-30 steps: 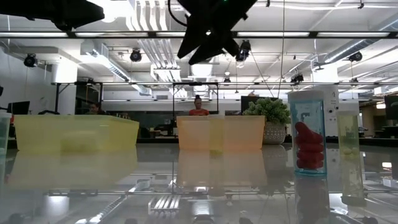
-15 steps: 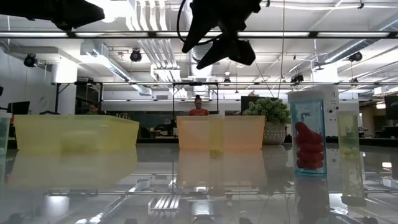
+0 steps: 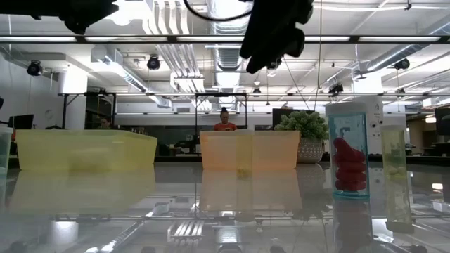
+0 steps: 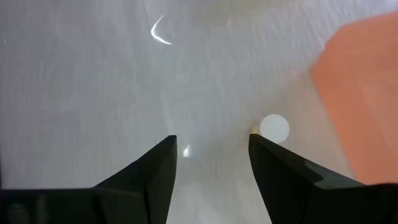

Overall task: Pick and place medicine bottles into bin by pill shape (circle, oval)
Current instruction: Put the green tablet capsule into the orange bin

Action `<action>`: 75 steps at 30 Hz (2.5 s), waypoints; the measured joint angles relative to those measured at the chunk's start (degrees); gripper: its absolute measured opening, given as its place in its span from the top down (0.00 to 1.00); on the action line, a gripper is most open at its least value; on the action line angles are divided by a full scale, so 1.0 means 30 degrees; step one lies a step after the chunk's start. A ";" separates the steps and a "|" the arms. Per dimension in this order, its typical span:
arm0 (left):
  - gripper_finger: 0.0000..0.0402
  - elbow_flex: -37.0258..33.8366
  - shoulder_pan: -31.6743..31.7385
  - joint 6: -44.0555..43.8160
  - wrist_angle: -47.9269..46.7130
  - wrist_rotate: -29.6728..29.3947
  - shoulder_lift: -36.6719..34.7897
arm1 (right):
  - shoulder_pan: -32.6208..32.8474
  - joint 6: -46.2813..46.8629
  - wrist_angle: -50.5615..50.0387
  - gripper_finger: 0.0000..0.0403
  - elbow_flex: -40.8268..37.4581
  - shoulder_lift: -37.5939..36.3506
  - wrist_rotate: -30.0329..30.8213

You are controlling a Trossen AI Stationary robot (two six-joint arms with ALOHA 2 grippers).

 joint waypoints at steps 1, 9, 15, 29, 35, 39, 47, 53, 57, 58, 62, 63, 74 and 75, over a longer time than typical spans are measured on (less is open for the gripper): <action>0.57 0.0000 0.0006 -0.0311 0.0288 0.0459 0.0157 | 0.0200 -0.0498 0.0016 0.53 -0.0020 -0.0007 0.0235; 0.57 -0.0022 0.0006 -0.2795 0.1091 0.3795 0.1813 | 0.1746 -0.2903 0.0640 0.53 -0.1364 -0.0022 0.3927; 0.57 -0.0028 -0.0060 -0.6248 0.1102 0.5284 0.3789 | 0.1955 -0.4327 0.3460 0.54 -0.3935 -0.0582 0.4547; 0.59 0.2302 -0.0555 -1.9315 -0.7781 0.6241 1.0488 | 0.1327 -0.9649 1.1749 0.63 -1.0630 -0.7033 0.4513; 0.64 0.6244 -0.1903 -2.3451 -1.6361 0.7544 1.3413 | 0.0933 -1.1472 1.3674 0.66 -1.2029 -0.9744 0.4513; 0.66 0.8691 -0.2877 -2.4966 -2.1250 0.7662 1.5155 | 0.0875 -1.1860 1.3771 0.67 -1.2448 -1.0738 0.4503; 0.63 0.9339 -0.3867 -2.6686 -2.3578 0.7844 1.6767 | 0.0872 -1.2025 1.3706 0.68 -1.2798 -1.0757 0.4462; 0.48 0.8912 -0.4290 -2.6963 -2.3576 0.8013 1.7066 | 0.0872 -1.2310 1.3726 0.68 -1.2809 -1.0637 0.4445; 0.40 0.8571 -0.4685 -2.6987 -2.3428 0.7706 1.7596 | 0.0872 -1.2313 1.3687 0.68 -1.2809 -1.0652 0.4445; 0.39 0.8524 -0.4788 -2.6987 -2.3436 0.7706 1.7783 | 0.0872 -1.2314 1.3686 0.68 -1.2809 -1.0652 0.4445; 0.39 0.8524 -0.5240 -2.6987 -2.3265 0.7706 1.8626 | 0.0872 -1.2310 1.3646 0.68 -1.2809 -1.0652 0.4445; 0.39 0.8524 -0.5395 -2.6987 -2.3169 0.7706 1.8857 | 0.0872 -1.2310 1.3646 0.68 -1.2809 -1.0652 0.4445; 0.39 0.8524 -0.6814 -2.7341 -2.2278 0.7713 2.0569 | 0.0872 -1.2146 1.3588 0.68 -1.2809 -1.0644 0.4445; 0.39 0.8524 -0.6839 -2.7336 -2.2189 0.7711 2.0584 | 0.0872 -1.2143 1.3594 0.68 -1.2809 -1.0644 0.4445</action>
